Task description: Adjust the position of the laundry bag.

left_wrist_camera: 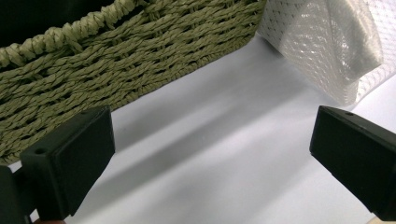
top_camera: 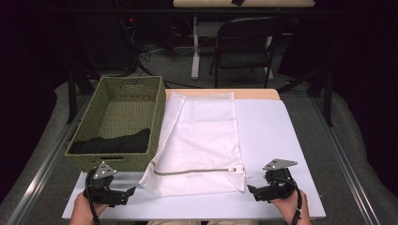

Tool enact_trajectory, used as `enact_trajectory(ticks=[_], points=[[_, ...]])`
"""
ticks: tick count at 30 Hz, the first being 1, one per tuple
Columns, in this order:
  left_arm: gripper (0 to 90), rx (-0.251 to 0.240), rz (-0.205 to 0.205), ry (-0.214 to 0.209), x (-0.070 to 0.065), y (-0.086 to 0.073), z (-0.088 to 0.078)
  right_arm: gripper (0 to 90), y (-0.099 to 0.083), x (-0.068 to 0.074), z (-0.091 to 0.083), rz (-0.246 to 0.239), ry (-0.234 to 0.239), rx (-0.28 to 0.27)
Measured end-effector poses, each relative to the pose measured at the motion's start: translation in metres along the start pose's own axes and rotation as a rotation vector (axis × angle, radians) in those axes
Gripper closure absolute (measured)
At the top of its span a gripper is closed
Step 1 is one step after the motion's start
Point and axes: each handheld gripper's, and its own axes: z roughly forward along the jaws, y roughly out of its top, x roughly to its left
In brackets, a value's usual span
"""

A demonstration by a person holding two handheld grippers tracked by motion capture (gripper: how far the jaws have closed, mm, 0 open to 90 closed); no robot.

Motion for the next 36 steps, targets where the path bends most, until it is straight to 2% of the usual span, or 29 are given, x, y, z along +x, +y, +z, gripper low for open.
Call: enact_trajectory(ticks=[7,12,19,21,25,29,34,36], points=[[0.0,-0.002,0.003,0.005,-0.001,0.0,0.0,8.4,0.003,0.004,0.002,-0.008,0.016,0.013],[0.0,-0.014,-0.01,-0.018,-0.001,0.002,-0.001,9.2,0.007,0.006,0.006,-0.003,0.027,0.02],[0.0,-0.017,0.004,-0.033,-0.005,0.004,-0.002,10.3,0.013,0.005,0.013,-0.001,0.04,0.032],[0.0,-0.024,0.002,-0.048,-0.008,0.006,-0.002,10.8,0.015,0.005,0.015,0.001,0.04,0.038],[0.0,-0.029,0.009,-0.054,-0.011,0.007,-0.003,11.4,0.018,0.006,0.018,0.001,0.04,0.039],[0.0,-0.019,0.01,-0.069,-0.016,0.01,-0.004,12.5,0.023,0.004,0.023,0.002,0.042,0.047],[1.0,-0.043,0.005,-0.094,-0.024,0.015,-0.004,13.7,0.025,0.003,0.027,0.01,0.046,0.052],[4.3,-0.052,0.014,-0.09,-0.026,0.017,-0.003,14.6,0.027,0.003,0.029,0.007,0.042,0.057]])
